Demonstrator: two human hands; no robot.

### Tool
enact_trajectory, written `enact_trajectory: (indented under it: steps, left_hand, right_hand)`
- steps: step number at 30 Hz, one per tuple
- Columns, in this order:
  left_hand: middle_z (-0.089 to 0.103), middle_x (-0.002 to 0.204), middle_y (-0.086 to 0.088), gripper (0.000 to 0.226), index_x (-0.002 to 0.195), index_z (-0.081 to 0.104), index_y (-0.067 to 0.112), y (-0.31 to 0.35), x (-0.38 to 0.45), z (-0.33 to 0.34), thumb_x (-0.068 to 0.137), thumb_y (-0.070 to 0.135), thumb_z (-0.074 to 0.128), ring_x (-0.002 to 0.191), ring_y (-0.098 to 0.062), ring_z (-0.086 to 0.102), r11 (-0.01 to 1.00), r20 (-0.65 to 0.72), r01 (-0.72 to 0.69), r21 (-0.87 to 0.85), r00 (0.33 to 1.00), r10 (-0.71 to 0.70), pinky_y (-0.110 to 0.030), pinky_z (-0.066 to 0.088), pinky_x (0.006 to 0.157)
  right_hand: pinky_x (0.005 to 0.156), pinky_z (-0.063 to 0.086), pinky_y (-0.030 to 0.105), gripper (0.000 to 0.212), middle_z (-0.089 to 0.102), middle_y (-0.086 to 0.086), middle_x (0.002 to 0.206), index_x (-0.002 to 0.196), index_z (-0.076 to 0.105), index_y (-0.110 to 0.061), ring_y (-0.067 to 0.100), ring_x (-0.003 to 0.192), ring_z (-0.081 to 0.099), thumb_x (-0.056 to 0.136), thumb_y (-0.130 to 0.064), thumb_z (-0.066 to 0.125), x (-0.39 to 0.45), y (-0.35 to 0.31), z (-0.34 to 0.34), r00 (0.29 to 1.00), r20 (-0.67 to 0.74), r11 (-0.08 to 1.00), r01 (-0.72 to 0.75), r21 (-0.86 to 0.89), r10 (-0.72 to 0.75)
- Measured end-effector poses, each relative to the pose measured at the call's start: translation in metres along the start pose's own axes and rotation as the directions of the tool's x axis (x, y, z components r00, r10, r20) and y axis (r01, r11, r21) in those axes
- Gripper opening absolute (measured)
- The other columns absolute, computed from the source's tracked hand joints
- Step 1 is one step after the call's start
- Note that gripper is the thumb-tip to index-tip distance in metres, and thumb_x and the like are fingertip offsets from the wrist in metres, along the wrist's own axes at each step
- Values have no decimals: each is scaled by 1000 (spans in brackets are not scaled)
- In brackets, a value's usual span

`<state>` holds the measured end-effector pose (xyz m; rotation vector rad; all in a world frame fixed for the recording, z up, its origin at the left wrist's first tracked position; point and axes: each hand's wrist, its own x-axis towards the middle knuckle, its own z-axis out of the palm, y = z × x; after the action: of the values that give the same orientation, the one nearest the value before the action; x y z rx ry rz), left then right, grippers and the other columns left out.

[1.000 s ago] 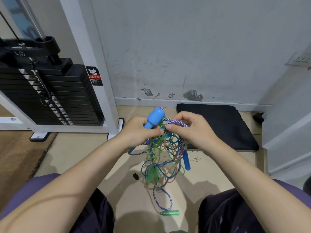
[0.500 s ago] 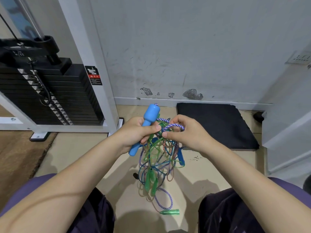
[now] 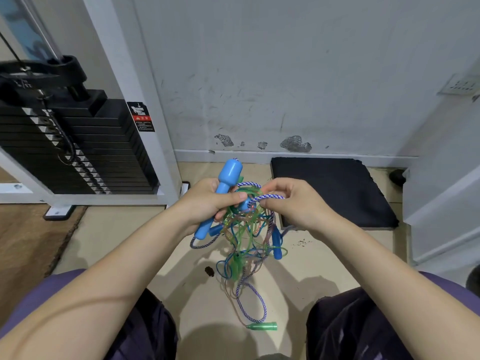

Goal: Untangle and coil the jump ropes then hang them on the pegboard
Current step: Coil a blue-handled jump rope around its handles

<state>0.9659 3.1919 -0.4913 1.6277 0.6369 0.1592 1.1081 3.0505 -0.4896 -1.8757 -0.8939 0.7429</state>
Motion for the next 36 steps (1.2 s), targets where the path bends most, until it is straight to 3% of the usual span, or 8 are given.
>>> enact_trajectory:
  steps: [7, 10, 12, 15, 19, 25, 29, 36]
  left_hand:
    - [49, 41, 7, 27, 70, 57, 9, -1, 1, 0, 89, 22, 71, 35, -9, 36, 996, -103, -21, 87, 994, 30, -21, 32, 43]
    - [57, 52, 3, 26, 66, 60, 12, -3, 2, -2, 85, 23, 73, 37, -12, 36, 989, -193, 3, 147, 981, 26, -18, 32, 41]
    - [57, 51, 2, 28, 62, 59, 13, -3, 4, -3, 85, 22, 73, 37, -13, 35, 990, -225, 31, 139, 974, 1, -19, 31, 41]
    - [63, 57, 1, 24, 68, 60, 12, -2, 6, -4, 86, 23, 72, 38, -15, 34, 993, -208, 49, 108, 978, -25, -22, 30, 44]
    - [73, 70, -9, 24, 78, 65, 4, -8, 7, -3, 86, 26, 73, 37, -17, 35, 980, -127, 83, 183, 990, -60, -28, 33, 50]
    - [41, 44, -1, 36, 66, 52, 10, -8, 8, 4, 80, 30, 79, 35, -14, 36, 967, -187, 99, 233, 981, -55, -21, 26, 40]
    - [41, 44, -3, 37, 66, 50, 12, -11, 11, 4, 82, 32, 76, 38, -16, 36, 972, -199, 87, 217, 979, -43, -24, 27, 44]
    - [39, 37, -2, 27, 72, 51, 15, -11, 11, -2, 93, 26, 65, 36, -14, 32, 998, -136, 62, 3, 989, -61, -28, 29, 49]
  right_hand:
    - [47, 26, 15, 13, 43, -17, 44, 82, 70, -21, 3, 45, 38, 78, -24, 82, -4, -10, -4, 985, 132, 949, 146, -278, -112]
    - [59, 41, 19, 12, 58, -25, 56, 72, 68, -36, -3, 60, 52, 80, -35, 78, 3, -6, -7, 992, 37, 892, 127, -434, -123]
    - [70, 51, 29, 13, 69, -12, 77, 71, 67, -38, 6, 76, 61, 82, -38, 74, 7, -2, -14, 992, -44, 870, 80, -487, -116]
    - [68, 41, 27, 8, 66, -2, 79, 80, 68, -28, 16, 77, 57, 88, -29, 70, 7, -1, -17, 978, -126, 858, 81, -507, -167]
    - [67, 36, 27, 11, 58, -7, 76, 84, 59, -20, 16, 75, 52, 91, -13, 63, 4, 0, -9, 989, 22, 852, 136, -505, -145]
    - [59, 35, 30, 14, 53, -7, 64, 83, 62, -24, 5, 58, 45, 80, -26, 75, 1, -2, 1, 985, 95, 817, 175, -549, -147]
    - [53, 29, 21, 11, 51, -18, 54, 82, 70, -33, 4, 53, 45, 78, -28, 79, -1, -5, 7, 973, 141, 845, 227, -484, -181]
    - [55, 34, 28, 26, 58, -6, 70, 97, 68, -40, 13, 67, 50, 74, -48, 77, 3, -4, -1, 983, -41, 737, 108, -667, -181]
